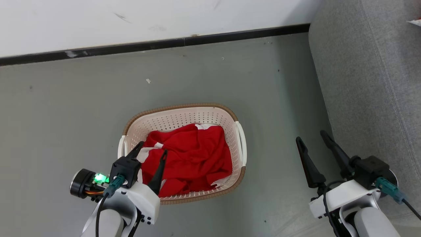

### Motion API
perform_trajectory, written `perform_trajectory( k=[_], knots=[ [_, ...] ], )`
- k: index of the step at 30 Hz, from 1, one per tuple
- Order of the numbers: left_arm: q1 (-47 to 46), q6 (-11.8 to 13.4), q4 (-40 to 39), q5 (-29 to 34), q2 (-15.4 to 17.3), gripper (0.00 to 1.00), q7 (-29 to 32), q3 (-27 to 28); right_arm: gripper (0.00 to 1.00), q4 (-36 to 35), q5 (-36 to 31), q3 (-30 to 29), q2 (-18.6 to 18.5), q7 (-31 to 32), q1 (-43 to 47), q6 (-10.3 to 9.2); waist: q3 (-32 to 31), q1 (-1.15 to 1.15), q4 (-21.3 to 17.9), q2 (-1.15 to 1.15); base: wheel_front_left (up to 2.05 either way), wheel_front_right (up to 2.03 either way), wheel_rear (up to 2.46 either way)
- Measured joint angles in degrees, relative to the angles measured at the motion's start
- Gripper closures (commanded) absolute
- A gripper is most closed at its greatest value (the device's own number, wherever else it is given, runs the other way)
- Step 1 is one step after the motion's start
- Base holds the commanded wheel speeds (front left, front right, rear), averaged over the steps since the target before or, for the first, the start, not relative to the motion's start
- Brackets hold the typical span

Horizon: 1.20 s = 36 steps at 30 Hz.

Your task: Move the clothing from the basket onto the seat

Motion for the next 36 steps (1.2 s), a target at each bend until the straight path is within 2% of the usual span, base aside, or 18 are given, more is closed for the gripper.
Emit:
perform_trajectory(
  k=[18, 36],
  knots=[
    [-9.72, 3.75, 7.35, 1.65, -2.45, 0.0, 6.6, 0.54, 0.0, -0.74, 2.15, 0.35, -0.03, 0.0, -5.81, 0.0, 9.49, 0.0, -1.67, 0.0, 0.0, 0.0, 0.0],
    [-17.61, 4.71, 13.76, 1.6, -4.5, 0.0, 10.42, 0.18, 0.0, -1.63, 2.29, 1.69, -0.05, 0.0, -10.74, 0.0, 17.98, 0.0, -3.73, 0.0, 0.0, 0.0, 0.0]
  ],
)
